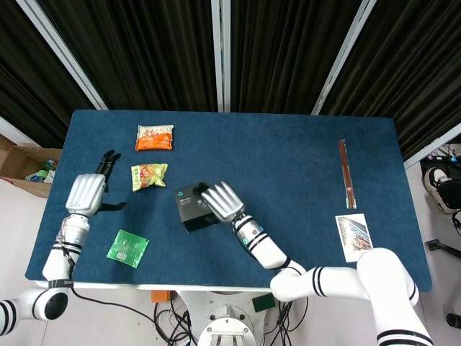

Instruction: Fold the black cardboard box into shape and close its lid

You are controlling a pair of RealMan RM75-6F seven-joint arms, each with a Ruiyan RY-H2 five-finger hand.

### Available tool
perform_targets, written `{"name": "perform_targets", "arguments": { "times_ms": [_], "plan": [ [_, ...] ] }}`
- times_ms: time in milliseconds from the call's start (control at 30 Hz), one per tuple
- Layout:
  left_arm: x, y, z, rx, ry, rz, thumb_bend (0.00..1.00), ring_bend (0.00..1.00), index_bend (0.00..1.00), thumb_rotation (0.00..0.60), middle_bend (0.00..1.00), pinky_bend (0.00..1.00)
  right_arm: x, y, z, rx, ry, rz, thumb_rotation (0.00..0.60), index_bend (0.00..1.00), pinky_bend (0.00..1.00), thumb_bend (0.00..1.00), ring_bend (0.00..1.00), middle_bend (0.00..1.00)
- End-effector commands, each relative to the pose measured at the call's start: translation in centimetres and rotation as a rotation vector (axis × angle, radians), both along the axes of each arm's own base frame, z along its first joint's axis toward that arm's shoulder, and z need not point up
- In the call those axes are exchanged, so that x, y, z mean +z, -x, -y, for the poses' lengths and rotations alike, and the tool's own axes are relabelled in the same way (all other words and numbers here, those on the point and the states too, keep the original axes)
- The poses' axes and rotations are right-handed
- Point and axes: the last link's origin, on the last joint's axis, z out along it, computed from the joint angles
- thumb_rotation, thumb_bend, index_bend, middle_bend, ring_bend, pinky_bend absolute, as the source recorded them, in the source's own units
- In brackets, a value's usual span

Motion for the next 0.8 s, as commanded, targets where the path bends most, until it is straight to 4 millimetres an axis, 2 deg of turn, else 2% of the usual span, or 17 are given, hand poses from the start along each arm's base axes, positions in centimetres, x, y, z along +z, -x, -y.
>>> {"name": "perform_targets", "arguments": {
  "times_ms": [33, 133, 200, 333, 500, 633, 700, 733, 800],
  "plan": [
    [0.1, 0.5, 0.0, 0.005, -0.071, 0.023, 0.00, 0.57, 0.00, 0.600, 0.00, 0.78, -1.0, 0.7, -0.1, 0.179, 0.096, -0.078, 0.600, 0.50, 1.00, 0.16, 0.73, 0.38],
    [0.2, 0.7, 0.0, 0.001, -0.083, 0.046, 0.00, 0.57, 0.00, 0.600, 0.00, 0.78, -1.5, 1.4, 0.1, 0.236, 0.126, -0.099, 0.600, 0.58, 1.00, 0.20, 0.74, 0.44],
    [0.3, 0.8, 0.1, -0.001, -0.085, 0.060, 0.00, 0.57, 0.00, 0.600, 0.00, 0.78, -1.6, 1.6, 0.2, 0.240, 0.129, -0.090, 0.600, 0.59, 1.00, 0.22, 0.74, 0.46],
    [0.6, 1.0, 0.1, -0.003, -0.093, 0.060, 0.00, 0.57, 0.00, 0.600, 0.00, 0.78, -1.3, 1.6, 0.4, 0.247, 0.149, -0.062, 0.600, 0.60, 1.00, 0.23, 0.74, 0.47],
    [1.4, 1.3, 0.1, -0.004, -0.102, 0.031, 0.00, 0.57, 0.00, 0.600, 0.00, 0.78, 0.6, 1.5, 0.5, 0.267, 0.195, -0.012, 0.600, 0.57, 1.00, 0.23, 0.74, 0.46],
    [2.9, 2.4, 0.7, -0.001, -0.127, -0.028, 0.00, 0.56, 0.00, 0.600, 0.00, 0.77, 4.1, 3.1, 0.5, 0.260, 0.273, 0.033, 0.600, 0.45, 1.00, 0.22, 0.73, 0.42],
    [3.9, 3.5, 1.3, 0.006, -0.130, -0.076, 0.00, 0.53, 0.00, 0.600, 0.00, 0.75, 6.5, 4.9, 0.4, 0.203, 0.313, 0.052, 0.600, 0.41, 1.00, 0.22, 0.71, 0.41],
    [4.3, 4.0, 1.7, 0.015, -0.132, -0.093, 0.00, 0.52, 0.00, 0.600, 0.00, 0.72, 7.7, 6.0, 0.4, 0.167, 0.333, 0.049, 0.600, 0.39, 0.97, 0.21, 0.67, 0.41],
    [5.2, 5.2, 2.7, 0.032, -0.121, -0.130, 0.00, 0.42, 0.00, 0.600, 0.00, 0.55, 10.8, 8.9, 0.0, 0.071, 0.370, 0.035, 0.600, 0.36, 0.83, 0.20, 0.55, 0.40]
  ]
}}
